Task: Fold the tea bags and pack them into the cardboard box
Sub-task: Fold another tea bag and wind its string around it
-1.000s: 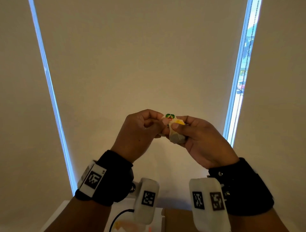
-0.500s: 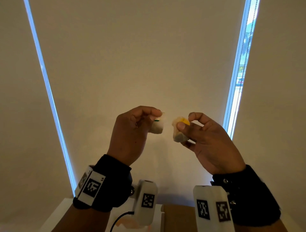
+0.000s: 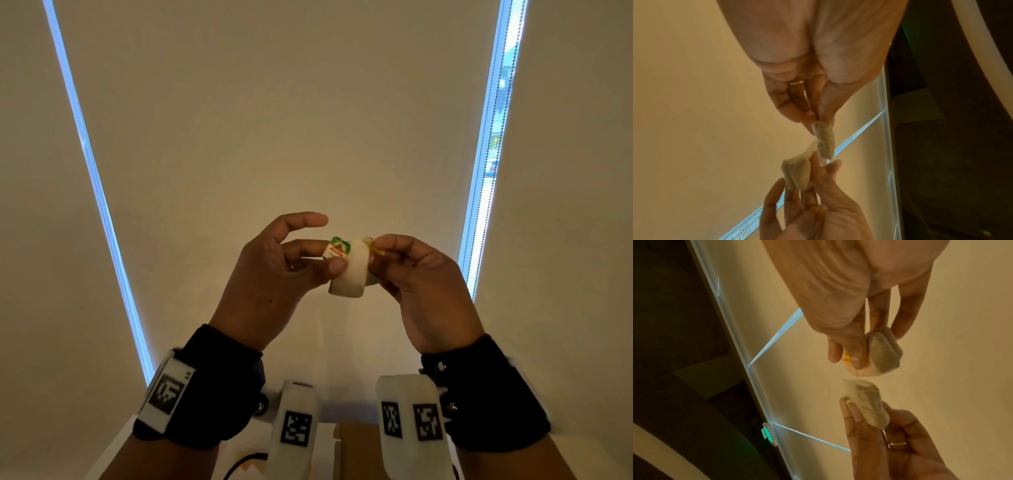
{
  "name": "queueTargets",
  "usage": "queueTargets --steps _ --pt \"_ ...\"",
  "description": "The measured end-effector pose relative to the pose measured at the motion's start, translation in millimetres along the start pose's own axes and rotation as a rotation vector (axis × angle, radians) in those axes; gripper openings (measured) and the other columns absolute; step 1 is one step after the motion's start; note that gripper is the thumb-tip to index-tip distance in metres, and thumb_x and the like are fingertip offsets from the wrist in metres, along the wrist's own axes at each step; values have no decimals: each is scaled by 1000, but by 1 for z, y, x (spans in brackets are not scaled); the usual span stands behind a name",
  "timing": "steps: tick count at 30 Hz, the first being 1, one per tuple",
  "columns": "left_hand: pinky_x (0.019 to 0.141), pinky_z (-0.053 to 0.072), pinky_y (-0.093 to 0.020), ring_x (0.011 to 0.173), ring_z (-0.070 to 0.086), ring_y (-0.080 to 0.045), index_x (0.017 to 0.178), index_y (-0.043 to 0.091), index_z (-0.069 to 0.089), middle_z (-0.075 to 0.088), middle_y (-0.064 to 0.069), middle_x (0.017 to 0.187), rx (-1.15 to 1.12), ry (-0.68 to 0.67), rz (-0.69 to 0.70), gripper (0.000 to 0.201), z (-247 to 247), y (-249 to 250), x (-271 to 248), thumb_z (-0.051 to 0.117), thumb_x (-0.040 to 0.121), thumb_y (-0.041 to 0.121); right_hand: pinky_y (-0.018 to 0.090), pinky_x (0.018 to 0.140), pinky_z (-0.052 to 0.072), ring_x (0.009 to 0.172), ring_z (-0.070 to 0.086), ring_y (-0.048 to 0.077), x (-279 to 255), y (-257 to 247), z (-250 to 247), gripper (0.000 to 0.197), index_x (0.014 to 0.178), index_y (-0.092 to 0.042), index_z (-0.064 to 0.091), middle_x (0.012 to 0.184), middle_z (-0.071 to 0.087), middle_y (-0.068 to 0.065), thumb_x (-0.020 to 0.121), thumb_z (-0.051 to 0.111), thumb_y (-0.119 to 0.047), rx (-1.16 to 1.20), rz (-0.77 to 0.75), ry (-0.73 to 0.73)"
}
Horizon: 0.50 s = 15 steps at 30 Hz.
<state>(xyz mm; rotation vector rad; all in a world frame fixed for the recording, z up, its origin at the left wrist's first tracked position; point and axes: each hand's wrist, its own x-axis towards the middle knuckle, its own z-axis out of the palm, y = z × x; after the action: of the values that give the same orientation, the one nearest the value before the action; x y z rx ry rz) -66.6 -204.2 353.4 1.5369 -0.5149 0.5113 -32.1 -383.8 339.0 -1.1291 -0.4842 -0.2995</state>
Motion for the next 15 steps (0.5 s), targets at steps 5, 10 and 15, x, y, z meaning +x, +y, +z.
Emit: queueTargets --steps 5,10,15 --pt "78 57 -34 85 75 -25 99 9 72 78 -13 89 -91 55 -28 40 4 -4 1 86 62 16 24 71 59 84 75 21 2 4 6 24 94 -7 73 92 79 9 75 70 6 26 36 9" --pt "75 58 -32 80 74 -20 96 11 71 78 -10 87 -109 80 -76 37 8 -9 5 85 62 16 23 69 58 83 75 19 2 8 13 29 94 -12 76 90 79 6 81 66 11 -58 -7 -14" --pt "71 55 -30 75 68 -18 97 8 72 76 -10 84 -120 147 -110 24 14 -16 6 83 76 3 29 75 60 88 76 24 6 13 15 31 96 -15 78 93 79 6 84 67 12 -132 -58 14"
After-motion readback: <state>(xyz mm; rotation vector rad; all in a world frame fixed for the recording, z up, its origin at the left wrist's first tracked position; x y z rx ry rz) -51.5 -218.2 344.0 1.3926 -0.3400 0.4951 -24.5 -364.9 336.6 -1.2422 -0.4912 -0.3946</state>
